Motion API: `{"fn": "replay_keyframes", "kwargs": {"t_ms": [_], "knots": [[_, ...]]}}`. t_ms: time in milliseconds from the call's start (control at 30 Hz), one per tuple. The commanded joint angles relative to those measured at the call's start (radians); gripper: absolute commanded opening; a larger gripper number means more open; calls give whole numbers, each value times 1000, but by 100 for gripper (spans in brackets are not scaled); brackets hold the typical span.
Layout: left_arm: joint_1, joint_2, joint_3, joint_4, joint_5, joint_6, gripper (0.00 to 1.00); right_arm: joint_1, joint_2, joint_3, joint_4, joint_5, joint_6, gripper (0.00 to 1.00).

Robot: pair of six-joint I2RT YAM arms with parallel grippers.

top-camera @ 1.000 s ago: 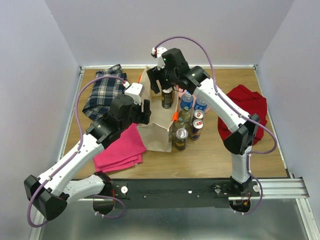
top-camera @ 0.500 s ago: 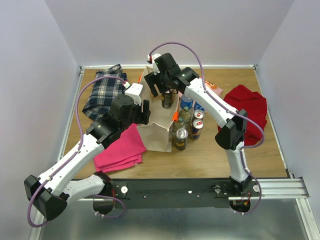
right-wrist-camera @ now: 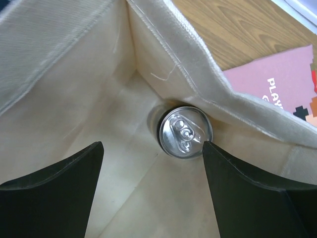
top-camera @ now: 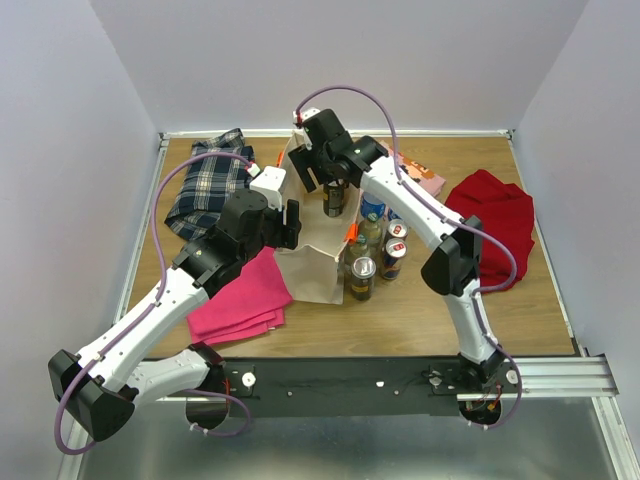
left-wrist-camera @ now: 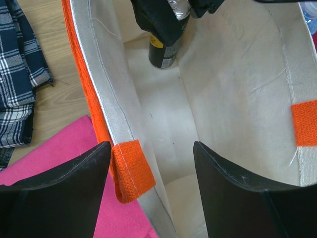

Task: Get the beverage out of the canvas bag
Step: Take out the drink from the canvas bag.

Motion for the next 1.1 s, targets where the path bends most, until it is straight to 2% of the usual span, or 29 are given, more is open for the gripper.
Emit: {"fn": "replay_keyframes", "kwargs": {"t_ms": [0,533,1067], "knots": [[2,-10,-10,15,5,8,77,1,62,35,-26,100,-7,89],[2,-9,-15,15,-3,21,77,1,123,49,-11,277,3,91],[2,-9,-12,6,-10,34,78,1,183,59,8,229,21,91]]}}
